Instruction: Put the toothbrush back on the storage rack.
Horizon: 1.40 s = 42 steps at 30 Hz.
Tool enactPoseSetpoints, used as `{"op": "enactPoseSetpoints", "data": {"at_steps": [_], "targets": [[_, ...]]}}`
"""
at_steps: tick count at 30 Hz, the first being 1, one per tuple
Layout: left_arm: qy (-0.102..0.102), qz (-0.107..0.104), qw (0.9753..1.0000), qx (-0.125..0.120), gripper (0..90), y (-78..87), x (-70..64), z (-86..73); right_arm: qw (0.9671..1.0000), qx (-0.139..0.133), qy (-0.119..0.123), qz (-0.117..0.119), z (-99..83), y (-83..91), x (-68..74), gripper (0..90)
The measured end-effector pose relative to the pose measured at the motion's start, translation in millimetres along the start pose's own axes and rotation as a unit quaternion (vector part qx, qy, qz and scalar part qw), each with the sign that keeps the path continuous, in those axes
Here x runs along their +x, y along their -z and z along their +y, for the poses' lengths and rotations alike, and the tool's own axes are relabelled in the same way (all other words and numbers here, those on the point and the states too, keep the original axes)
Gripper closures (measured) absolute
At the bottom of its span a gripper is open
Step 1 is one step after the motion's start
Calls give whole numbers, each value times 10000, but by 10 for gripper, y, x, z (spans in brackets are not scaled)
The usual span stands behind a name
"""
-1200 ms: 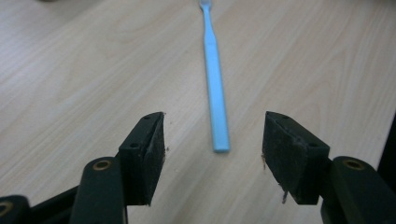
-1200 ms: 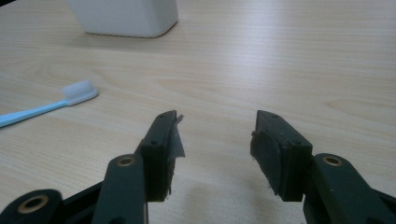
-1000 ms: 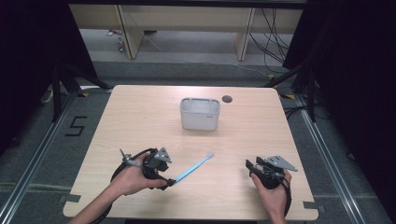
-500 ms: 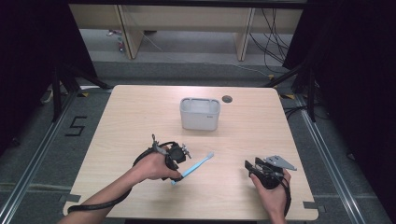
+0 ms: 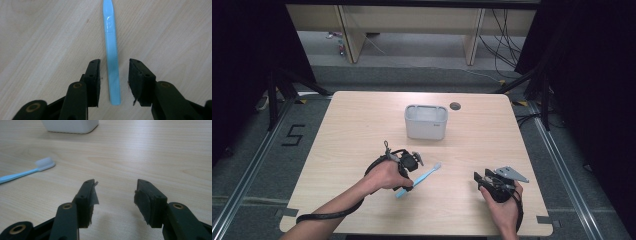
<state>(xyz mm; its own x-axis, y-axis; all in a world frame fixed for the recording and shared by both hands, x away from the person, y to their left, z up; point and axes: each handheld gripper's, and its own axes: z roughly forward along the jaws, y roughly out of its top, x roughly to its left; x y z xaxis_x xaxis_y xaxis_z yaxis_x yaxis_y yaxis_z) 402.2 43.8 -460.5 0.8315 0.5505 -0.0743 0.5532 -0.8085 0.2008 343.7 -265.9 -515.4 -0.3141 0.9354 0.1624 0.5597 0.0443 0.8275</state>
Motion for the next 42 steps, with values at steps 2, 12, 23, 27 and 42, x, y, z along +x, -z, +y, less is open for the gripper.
{"op": "enactPoseSetpoints", "data": {"at_steps": [2,12,23,27,42], "targets": [[-17,15,10000,61,621,-8,-3,23,9999,-58,123,-8,2,-8,-21,505],[-108,39,9999,96,632,-66,-16,80,9999,-32,155,5,7,0,-14,504],[-91,33,9999,58,648,-94,18,92,9999,-24,168,7,7,-2,-12,503],[-90,30,10000,-14,654,-112,14,108,9999,-22,164,4,8,0,-16,501],[-56,1,10000,-40,682,-134,49,175,10000,38,11,-3,6,4,7,499]]}}
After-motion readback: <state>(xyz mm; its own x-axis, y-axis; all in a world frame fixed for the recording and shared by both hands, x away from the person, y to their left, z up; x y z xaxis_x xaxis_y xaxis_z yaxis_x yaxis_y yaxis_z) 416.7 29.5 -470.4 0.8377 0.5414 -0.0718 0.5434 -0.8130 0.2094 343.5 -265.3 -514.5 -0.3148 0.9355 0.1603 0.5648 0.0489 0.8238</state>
